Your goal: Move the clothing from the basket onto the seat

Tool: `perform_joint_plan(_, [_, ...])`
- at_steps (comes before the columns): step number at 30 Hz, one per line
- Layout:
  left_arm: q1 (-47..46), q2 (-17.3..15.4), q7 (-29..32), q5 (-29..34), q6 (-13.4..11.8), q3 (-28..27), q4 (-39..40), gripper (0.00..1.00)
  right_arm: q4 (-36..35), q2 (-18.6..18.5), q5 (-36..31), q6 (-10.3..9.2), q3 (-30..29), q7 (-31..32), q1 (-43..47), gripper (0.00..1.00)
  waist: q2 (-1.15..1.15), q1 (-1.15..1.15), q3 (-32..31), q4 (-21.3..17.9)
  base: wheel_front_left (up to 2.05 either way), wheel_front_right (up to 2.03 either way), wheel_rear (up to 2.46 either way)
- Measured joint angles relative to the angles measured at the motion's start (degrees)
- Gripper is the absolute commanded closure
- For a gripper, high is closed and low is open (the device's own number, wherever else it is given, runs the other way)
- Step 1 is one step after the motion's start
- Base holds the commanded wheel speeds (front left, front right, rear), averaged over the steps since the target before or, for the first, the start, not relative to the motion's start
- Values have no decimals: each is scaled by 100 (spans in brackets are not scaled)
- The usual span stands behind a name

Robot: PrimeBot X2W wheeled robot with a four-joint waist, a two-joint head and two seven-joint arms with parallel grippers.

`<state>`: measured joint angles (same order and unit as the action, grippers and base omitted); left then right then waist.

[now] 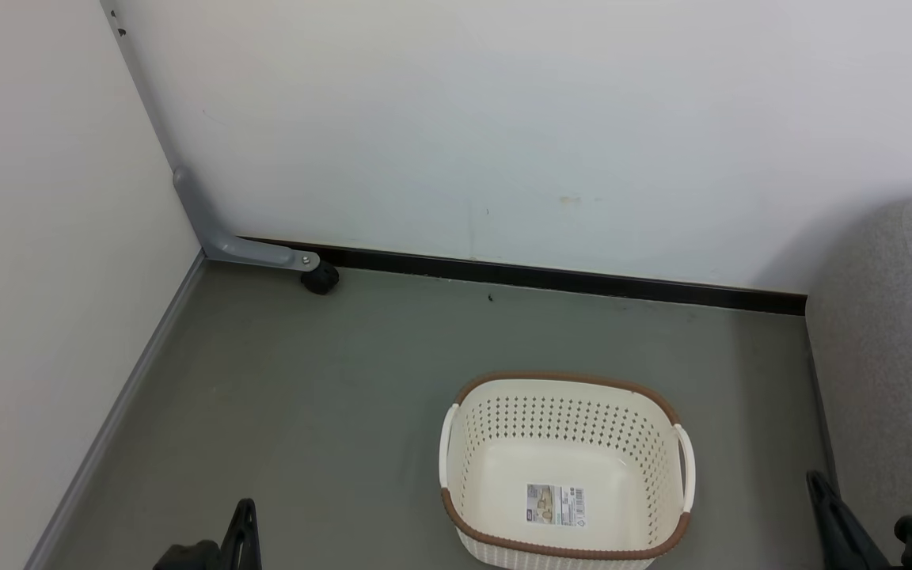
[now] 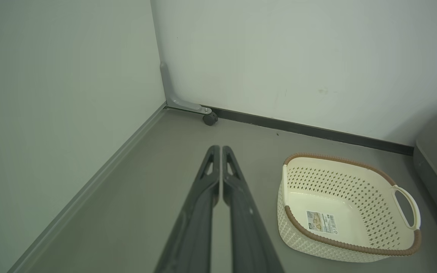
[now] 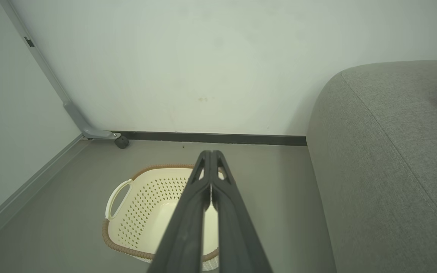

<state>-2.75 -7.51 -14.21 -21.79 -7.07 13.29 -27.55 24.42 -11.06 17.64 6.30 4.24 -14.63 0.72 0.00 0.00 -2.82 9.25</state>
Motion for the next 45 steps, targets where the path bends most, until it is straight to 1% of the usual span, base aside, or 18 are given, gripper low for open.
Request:
perform_joint_plan(2, [106,33,3,-8,2,7,-79,100,85,86,8,0,12,16,96,100,0,0,0,-1,0,0,0])
perform_joint_plan(5, [120,43,58,-79,33,-40,-100,100,99,115,108,0,-29,62,112,100,0,0,1,-10,0,0,0])
perform_joint_plan(8, [120,51,135,-309,59,-122,-100,100,99,119,272,0,-69,146,99,100,0,0,6,-31,0,0,0])
perform_joint_plan(9, [119,53,174,-423,83,-177,-97,100,99,132,444,0,-86,199,94,100,0,0,12,-53,0,0,0])
perform_joint_plan(14, [112,77,307,-787,163,-259,-79,100,94,174,867,1,-149,304,71,100,0,0,30,-118,0,0,0])
perform_joint_plan(16, [106,94,361,-1036,211,-310,-62,100,78,189,1093,1,-202,378,67,100,0,0,39,-148,0,0,0])
perform_joint_plan(30, [85,158,664,-1978,411,-556,85,100,-24,300,2121,2,-375,678,-27,100,0,0,78,-278,0,0,0])
perform_joint_plan(33, [83,180,721,-2196,417,-603,120,100,-54,333,2347,2,-409,742,-48,100,0,0,87,-306,0,0,0])
perform_joint_plan(34, [83,185,755,-2237,465,-625,134,100,-63,341,2409,2,-419,757,-53,100,0,0,90,-315,0,0,0])
perform_joint_plan(45, [52,234,977,-2998,615,-823,285,100,-177,421,3230,9,-549,1000,-136,100,0,0,123,-415,0,0,0])
